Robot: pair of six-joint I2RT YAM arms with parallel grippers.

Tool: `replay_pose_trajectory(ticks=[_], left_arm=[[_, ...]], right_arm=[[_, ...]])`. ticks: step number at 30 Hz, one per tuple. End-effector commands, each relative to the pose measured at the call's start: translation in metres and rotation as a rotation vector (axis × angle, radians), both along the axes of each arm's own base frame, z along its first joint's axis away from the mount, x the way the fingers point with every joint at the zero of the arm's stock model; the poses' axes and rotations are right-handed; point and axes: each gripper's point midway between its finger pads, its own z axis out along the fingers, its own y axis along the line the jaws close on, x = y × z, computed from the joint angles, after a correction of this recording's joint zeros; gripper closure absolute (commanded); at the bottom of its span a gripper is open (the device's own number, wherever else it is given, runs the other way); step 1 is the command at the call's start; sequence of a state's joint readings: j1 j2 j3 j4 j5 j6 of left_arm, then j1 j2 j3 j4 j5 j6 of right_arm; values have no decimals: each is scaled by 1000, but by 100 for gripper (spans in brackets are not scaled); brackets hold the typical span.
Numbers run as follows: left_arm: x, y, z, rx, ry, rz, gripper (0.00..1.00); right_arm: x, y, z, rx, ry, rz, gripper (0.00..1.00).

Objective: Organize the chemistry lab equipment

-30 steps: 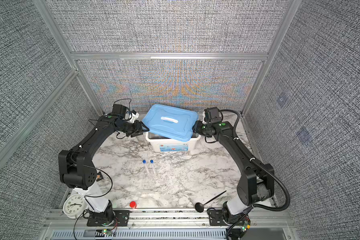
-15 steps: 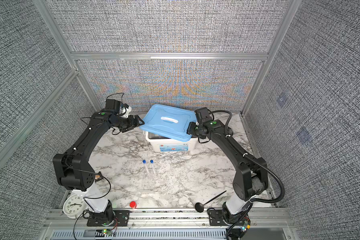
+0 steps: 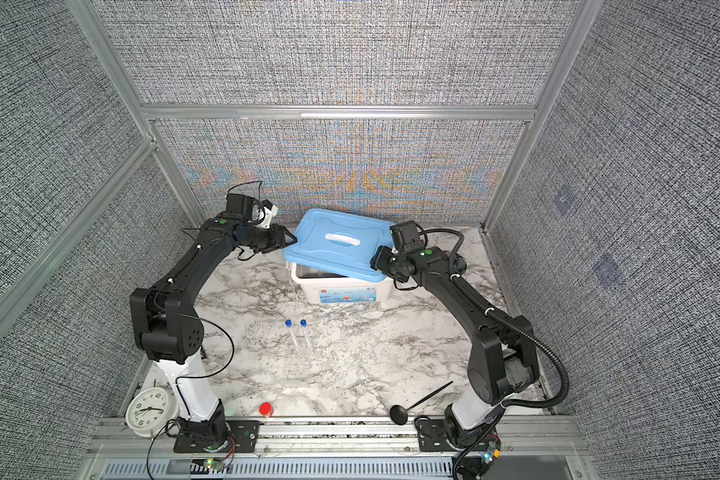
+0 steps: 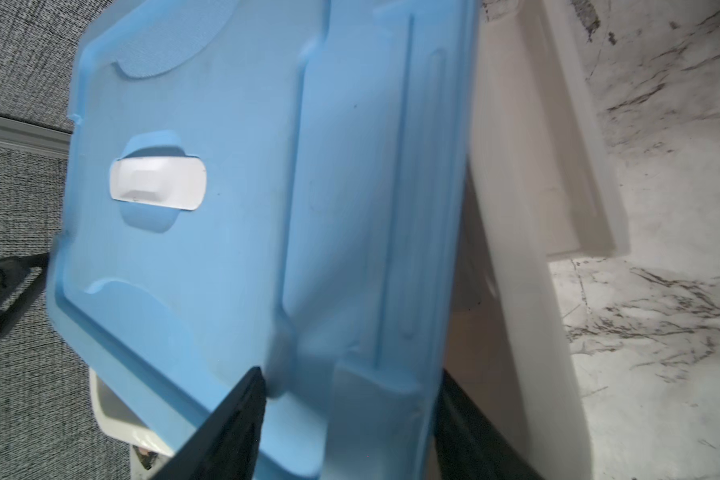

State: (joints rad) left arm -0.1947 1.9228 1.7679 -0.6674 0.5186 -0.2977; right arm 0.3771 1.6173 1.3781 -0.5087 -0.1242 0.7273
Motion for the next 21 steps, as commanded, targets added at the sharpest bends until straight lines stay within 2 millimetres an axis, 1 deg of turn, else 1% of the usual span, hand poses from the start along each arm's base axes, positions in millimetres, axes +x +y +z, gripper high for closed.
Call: replay_pose_trajectory(ticks=[1, 5, 10, 14, 19, 21], left_arm=[[-14, -13, -2, 1, 14, -90, 49], [-23, -13, -1, 6, 15, -102, 51], [-36, -15, 3, 5, 12, -117, 52], [-48, -15, 3, 3, 20, -121, 52], [-62, -15, 0, -2, 40, -117, 52], [-67, -16, 1, -1, 33, -120, 52]], right_arm=[[-2, 10, 2, 55, 7, 18, 38], [-2, 9, 9, 40, -10, 30, 41], [-5, -5, 18, -45, -33, 27, 43], [-10, -15, 18, -96, -36, 42, 43], [-11, -26, 18, -140, -50, 66, 43], [-10, -29, 19, -159, -56, 71, 43]])
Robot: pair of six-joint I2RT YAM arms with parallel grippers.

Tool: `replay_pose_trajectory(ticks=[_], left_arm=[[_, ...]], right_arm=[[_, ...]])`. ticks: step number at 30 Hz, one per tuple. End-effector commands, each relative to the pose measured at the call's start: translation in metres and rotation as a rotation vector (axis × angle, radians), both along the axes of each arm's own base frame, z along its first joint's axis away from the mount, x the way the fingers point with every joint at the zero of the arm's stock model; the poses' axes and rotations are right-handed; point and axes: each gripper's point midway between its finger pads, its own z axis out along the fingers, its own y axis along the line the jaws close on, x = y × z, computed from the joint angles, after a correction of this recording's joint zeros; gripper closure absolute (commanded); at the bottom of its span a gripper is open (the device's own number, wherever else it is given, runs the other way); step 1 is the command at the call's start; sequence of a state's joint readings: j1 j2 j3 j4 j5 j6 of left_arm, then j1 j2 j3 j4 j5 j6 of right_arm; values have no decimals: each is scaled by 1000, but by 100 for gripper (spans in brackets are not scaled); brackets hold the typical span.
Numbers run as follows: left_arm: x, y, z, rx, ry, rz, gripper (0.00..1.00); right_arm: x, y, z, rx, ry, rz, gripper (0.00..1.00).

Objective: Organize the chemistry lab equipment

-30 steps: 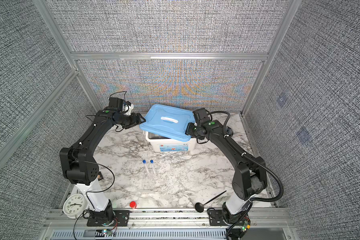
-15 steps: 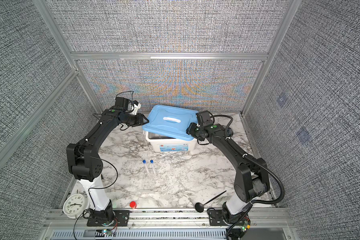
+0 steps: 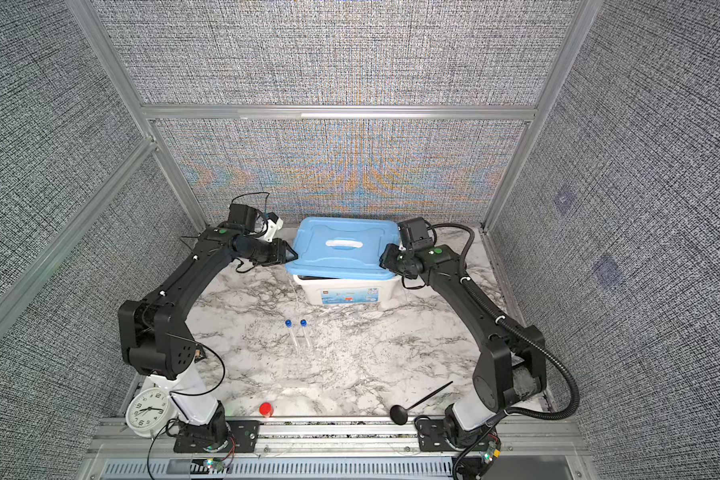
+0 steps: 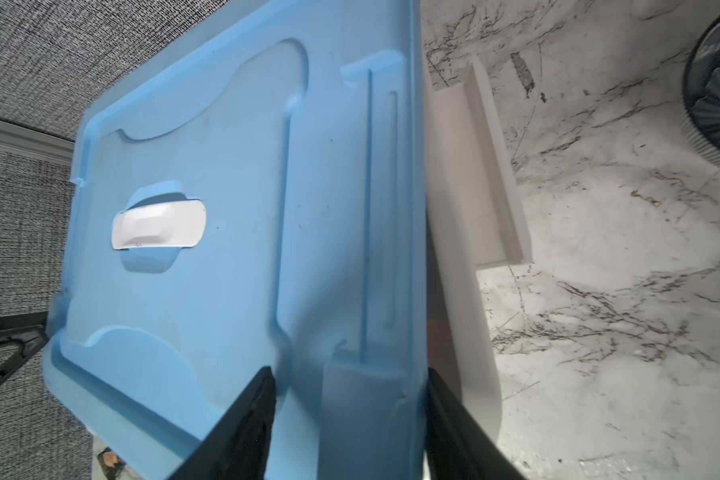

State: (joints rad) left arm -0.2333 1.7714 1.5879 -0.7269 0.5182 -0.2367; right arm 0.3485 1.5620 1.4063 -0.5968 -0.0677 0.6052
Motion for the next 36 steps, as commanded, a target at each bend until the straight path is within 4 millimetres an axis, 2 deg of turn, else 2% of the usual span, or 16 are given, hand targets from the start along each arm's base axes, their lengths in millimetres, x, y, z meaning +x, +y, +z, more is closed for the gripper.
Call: replay_pose_trajectory(ticks=[1, 9, 17, 26, 36], left_arm=[[-9, -11, 11, -47, -17, -40, 53], [-24, -22, 17, -70, -10, -68, 57], [-31, -27, 1, -51, 27, -83, 58], [-37, -27, -5, -31, 43, -102, 58], [-53, -21, 2, -16, 52, -109, 58]], right_arm=[[-4, -4, 1, -52, -8, 49, 43], [-1, -16, 11, -118, -53, 47, 44], [1, -39, -2, -227, -32, 10, 44], [2, -54, -15, -322, 1, 0, 45], [-15, -60, -18, -321, 12, 1, 48]])
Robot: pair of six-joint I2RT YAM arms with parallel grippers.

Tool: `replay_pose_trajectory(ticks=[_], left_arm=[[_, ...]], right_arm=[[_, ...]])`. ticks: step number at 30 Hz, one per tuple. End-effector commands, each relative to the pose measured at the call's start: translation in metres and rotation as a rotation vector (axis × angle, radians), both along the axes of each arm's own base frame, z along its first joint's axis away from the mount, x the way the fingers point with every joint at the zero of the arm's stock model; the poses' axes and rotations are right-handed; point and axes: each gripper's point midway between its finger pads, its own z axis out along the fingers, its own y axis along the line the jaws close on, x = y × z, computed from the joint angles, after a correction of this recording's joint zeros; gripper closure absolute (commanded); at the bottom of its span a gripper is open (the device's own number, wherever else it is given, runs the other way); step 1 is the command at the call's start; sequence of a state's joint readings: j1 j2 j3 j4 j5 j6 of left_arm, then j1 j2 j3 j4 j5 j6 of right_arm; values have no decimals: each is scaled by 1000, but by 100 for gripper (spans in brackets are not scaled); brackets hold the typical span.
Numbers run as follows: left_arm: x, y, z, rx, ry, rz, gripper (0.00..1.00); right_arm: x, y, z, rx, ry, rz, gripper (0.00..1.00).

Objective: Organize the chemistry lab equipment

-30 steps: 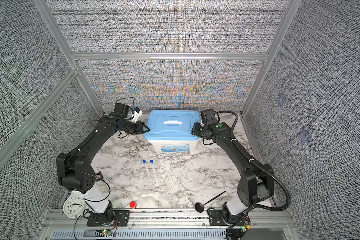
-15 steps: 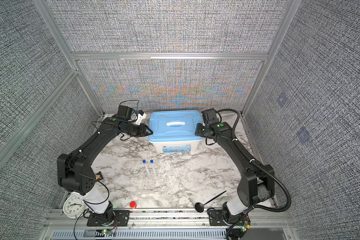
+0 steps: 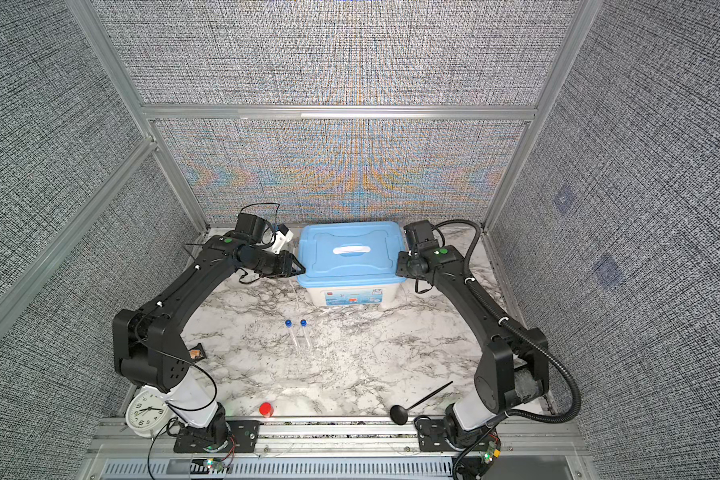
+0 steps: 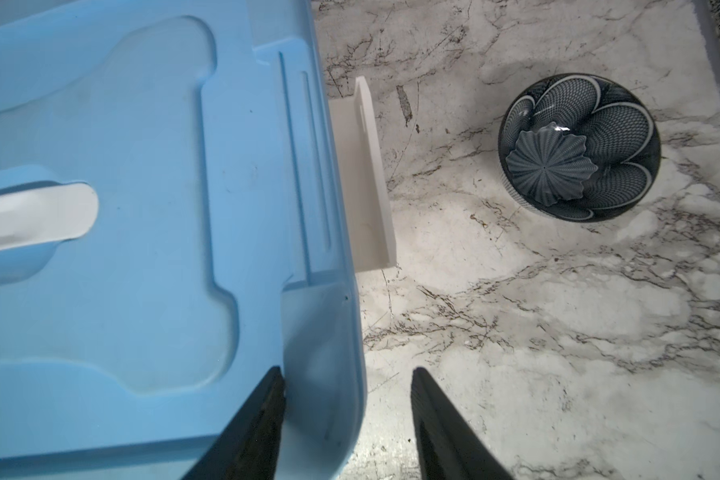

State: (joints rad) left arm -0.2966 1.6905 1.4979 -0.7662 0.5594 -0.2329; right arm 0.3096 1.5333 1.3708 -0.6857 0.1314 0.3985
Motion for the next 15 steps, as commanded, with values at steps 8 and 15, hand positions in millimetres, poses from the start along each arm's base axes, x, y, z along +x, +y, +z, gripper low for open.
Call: replay_pose_trajectory(ticks=[8, 15], left_arm=[[-9, 5, -10, 31, 25, -2, 58], [-5, 21, -9, 133, 44, 41, 45]], right_arm=[[-10, 6, -15, 17, 39, 40, 50], [-13, 28, -16, 72, 35, 131, 56]])
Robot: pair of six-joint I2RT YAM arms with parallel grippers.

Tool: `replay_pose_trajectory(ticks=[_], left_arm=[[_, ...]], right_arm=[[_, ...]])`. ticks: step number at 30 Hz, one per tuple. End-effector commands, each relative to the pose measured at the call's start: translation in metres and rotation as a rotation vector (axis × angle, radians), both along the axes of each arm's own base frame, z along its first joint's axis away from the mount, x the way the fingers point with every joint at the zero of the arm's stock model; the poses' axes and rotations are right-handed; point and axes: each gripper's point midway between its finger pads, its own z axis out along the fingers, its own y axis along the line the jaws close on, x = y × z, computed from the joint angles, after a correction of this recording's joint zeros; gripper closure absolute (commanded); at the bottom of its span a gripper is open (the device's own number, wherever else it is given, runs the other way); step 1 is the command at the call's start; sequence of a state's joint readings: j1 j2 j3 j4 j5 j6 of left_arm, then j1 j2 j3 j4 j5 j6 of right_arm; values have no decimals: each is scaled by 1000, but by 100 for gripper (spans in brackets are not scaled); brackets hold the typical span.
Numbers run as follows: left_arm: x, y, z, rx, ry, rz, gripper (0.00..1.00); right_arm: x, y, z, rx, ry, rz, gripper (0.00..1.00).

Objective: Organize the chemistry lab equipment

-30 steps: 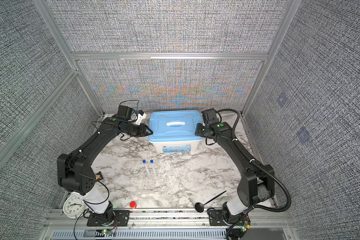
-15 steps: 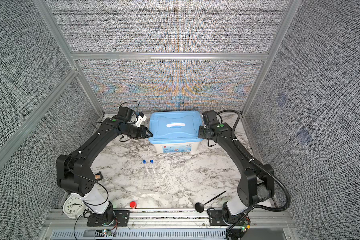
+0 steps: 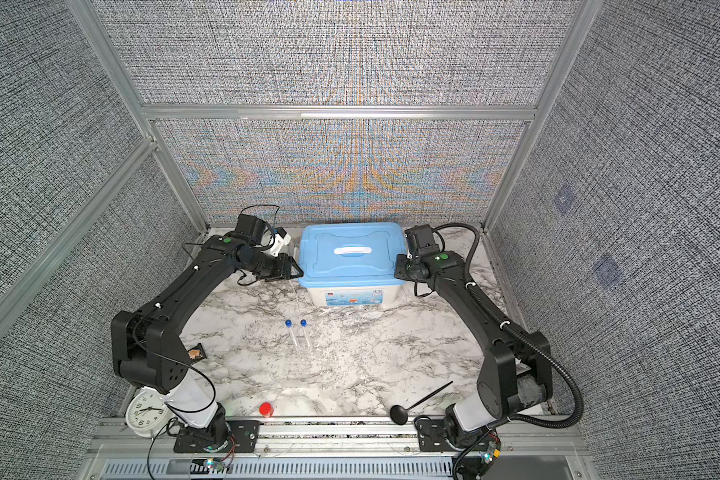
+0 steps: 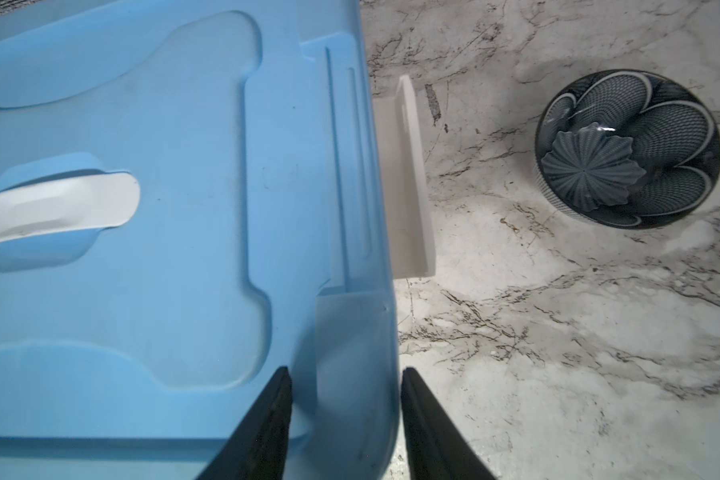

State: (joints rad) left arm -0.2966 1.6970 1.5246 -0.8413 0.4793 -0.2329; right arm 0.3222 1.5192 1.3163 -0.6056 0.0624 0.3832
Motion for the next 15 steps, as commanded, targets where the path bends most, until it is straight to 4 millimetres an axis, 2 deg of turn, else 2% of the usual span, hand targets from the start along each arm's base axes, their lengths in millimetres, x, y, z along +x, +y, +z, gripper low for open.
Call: replay_pose_trajectory(ticks=[1, 4, 7, 10, 15], left_arm=[[-3, 9, 0, 51, 8, 3, 45], [-2, 16, 3, 81, 10, 27, 44], [0, 33, 5, 148, 34, 101, 44], [-2, 43, 18, 149, 67, 151, 37], [4, 43, 37, 44, 44, 156, 28]], right_arm=[[-14, 14, -10, 18, 52, 77, 58], [-18, 20, -12, 33, 67, 92, 61], [-29, 25, -16, 57, 103, 100, 61], [-40, 34, -19, 99, 137, 125, 61], [-48, 48, -18, 146, 145, 141, 60]])
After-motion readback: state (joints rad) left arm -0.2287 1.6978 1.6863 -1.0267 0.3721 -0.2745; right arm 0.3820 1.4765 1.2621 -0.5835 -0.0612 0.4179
